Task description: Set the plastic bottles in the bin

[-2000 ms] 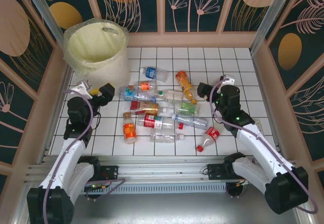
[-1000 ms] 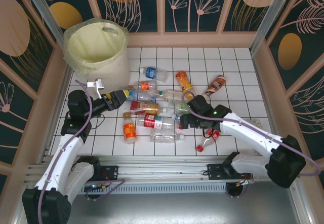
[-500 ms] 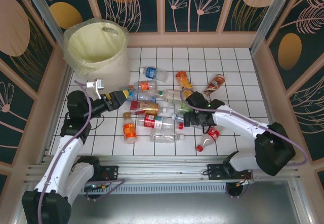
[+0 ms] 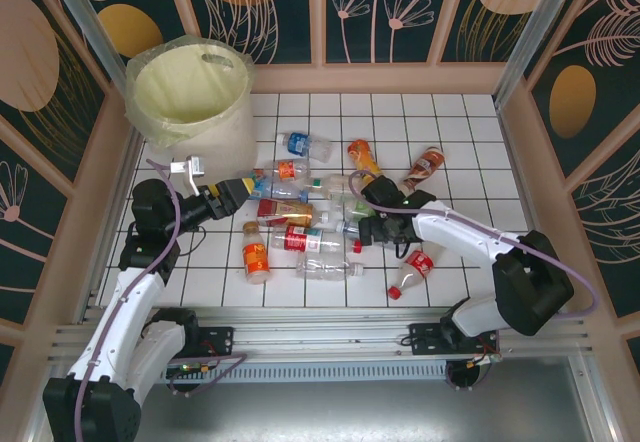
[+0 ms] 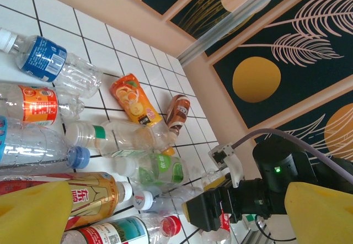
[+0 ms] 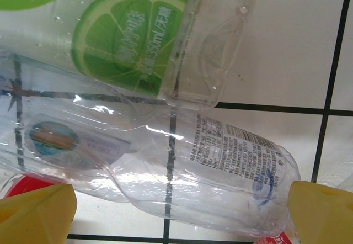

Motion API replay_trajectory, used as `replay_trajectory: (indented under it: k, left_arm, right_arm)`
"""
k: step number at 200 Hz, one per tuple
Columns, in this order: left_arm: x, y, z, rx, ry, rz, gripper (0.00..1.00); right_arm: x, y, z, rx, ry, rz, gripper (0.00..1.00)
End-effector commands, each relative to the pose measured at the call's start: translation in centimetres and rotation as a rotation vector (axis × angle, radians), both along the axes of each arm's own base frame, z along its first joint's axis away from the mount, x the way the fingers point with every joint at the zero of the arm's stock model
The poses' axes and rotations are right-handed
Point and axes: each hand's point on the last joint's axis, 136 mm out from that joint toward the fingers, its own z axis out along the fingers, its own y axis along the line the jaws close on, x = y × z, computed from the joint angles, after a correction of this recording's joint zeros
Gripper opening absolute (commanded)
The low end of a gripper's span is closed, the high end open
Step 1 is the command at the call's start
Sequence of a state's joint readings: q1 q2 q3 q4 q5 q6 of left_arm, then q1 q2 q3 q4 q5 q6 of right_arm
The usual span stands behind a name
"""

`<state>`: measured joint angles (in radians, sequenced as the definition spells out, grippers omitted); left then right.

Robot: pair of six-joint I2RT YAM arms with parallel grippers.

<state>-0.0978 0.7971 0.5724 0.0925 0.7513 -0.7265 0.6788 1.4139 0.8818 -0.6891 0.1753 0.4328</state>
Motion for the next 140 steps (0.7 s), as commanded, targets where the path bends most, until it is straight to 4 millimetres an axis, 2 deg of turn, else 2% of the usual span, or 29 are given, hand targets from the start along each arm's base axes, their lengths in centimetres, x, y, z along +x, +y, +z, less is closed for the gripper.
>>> replay_trajectory:
  k: [1,77,107,140]
  left_arm:
    - [-0.1,-0.1,1.2,0.004,-0.046,-0.004,0.99]
    - [-0.3,-0.2,1.5,-0.002,-0.052,-0.013,0.99]
    - [-0.4,-0.3,1.6,-0.004,-0.056,-0.016,0.99]
    - [-0.5,-0.2,1.7,-0.004,-0.06,-0.014,0.99]
  right_arm:
    - [-0.1,0.9,1.2,0.022,-0.005,0.039,0.99]
    - [-1.7,-1.6,0.1,-0.085,0.053,-0.028,0.99]
    - [-1.1,-1.3,-0.1,-0.094,0.049,-0.027,0.99]
    - [-0.5,0.0,-0.3,-0.062,0.065,0.015,0.99]
